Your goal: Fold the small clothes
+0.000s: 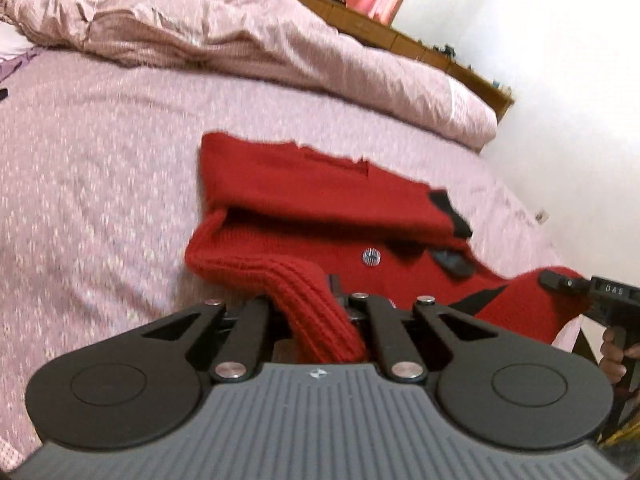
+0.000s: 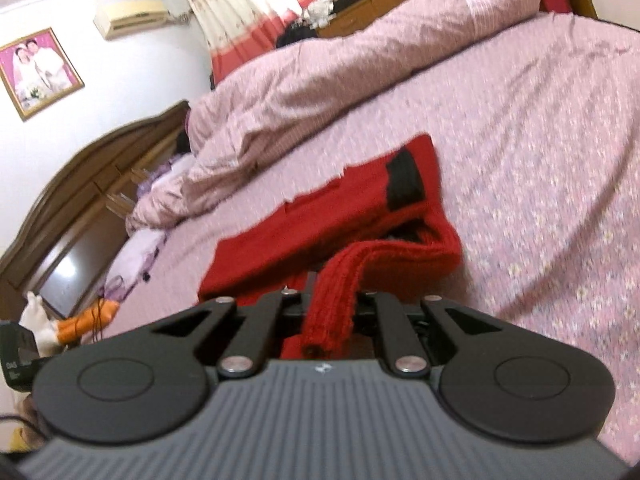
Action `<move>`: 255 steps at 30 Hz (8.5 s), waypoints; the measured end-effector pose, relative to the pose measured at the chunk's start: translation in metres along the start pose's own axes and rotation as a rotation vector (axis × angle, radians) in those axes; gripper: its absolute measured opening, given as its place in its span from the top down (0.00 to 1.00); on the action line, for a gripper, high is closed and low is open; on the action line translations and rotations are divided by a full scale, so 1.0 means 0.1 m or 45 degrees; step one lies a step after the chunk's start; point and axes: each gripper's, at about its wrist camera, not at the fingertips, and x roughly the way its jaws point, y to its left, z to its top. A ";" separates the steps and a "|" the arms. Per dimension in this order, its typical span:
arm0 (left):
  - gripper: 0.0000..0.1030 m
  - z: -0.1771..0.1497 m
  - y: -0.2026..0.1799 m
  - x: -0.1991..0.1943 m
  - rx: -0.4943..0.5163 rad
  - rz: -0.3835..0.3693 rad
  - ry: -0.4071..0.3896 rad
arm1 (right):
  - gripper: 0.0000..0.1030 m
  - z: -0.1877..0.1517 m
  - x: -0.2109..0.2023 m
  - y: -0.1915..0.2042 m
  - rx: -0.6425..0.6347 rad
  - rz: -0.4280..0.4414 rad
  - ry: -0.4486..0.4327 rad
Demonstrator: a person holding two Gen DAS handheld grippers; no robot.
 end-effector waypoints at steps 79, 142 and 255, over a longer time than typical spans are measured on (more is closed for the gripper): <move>0.35 1.40 0.35 1.57 0.040 0.326 -0.023 | 0.63 0.89 1.50 -0.28 -0.047 -0.298 -0.149; 0.65 1.57 0.91 2.54 0.080 0.509 0.042 | 0.67 1.13 2.31 -0.53 -0.259 -0.540 0.031; 0.16 0.78 0.67 1.72 -0.032 0.559 0.206 | 0.24 0.21 1.91 -0.50 0.639 -0.308 -0.260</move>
